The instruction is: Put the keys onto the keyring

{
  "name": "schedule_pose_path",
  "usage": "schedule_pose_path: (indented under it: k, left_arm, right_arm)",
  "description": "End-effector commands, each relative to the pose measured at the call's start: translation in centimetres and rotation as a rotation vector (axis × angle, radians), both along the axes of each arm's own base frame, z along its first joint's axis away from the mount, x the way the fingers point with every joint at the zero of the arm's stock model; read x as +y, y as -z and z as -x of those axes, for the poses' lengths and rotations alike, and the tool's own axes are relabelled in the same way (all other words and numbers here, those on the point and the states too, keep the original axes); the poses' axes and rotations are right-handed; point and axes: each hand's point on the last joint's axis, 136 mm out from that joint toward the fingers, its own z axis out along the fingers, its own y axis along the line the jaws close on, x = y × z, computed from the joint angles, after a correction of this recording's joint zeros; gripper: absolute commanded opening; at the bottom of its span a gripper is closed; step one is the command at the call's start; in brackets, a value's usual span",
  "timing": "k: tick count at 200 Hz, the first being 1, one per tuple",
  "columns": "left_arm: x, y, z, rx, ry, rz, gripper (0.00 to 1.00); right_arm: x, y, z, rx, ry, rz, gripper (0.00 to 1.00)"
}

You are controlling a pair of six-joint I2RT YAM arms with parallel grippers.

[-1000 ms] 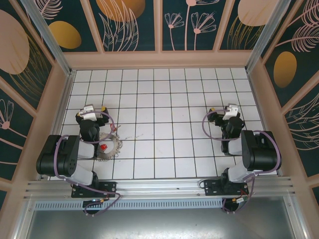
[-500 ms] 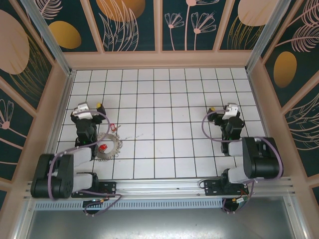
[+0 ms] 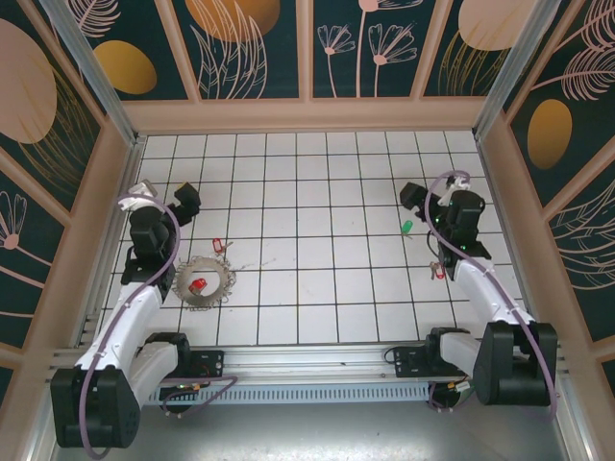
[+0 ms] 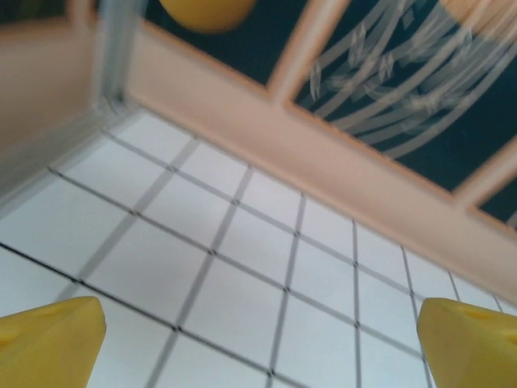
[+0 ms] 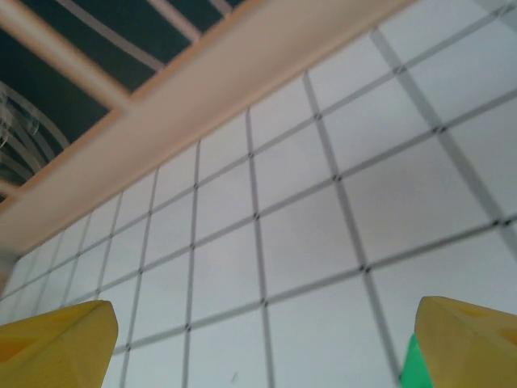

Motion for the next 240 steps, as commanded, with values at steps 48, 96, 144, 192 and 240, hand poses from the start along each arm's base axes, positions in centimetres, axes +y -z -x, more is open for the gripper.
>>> schedule_pose_path:
  k: [48,96,144,192,240]
  left_arm:
    - [-7.5,9.7,2.6,0.457,0.286,0.249,0.93]
    - [-8.7,13.9,4.9,0.634,0.289,0.241,0.9]
    - [-8.3,16.0,7.2,0.73,0.229,0.248,0.89]
    - [-9.1,17.2,8.8,0.798,0.268,0.26,0.87]
    - [-9.4,18.1,10.2,0.857,0.297,0.262,0.87]
  right_arm:
    - [5.0,-1.6,3.0,-0.002,-0.065,-0.175,0.99]
    - [8.6,-2.8,3.4,0.0,-0.263,-0.196,0.92]
    - [10.5,-2.0,3.6,0.064,-0.299,-0.156,0.92]
    - [12.2,-1.6,3.9,0.082,-0.324,-0.155,0.92]
    - [13.7,-1.3,4.2,0.099,-0.344,-0.142,0.91]
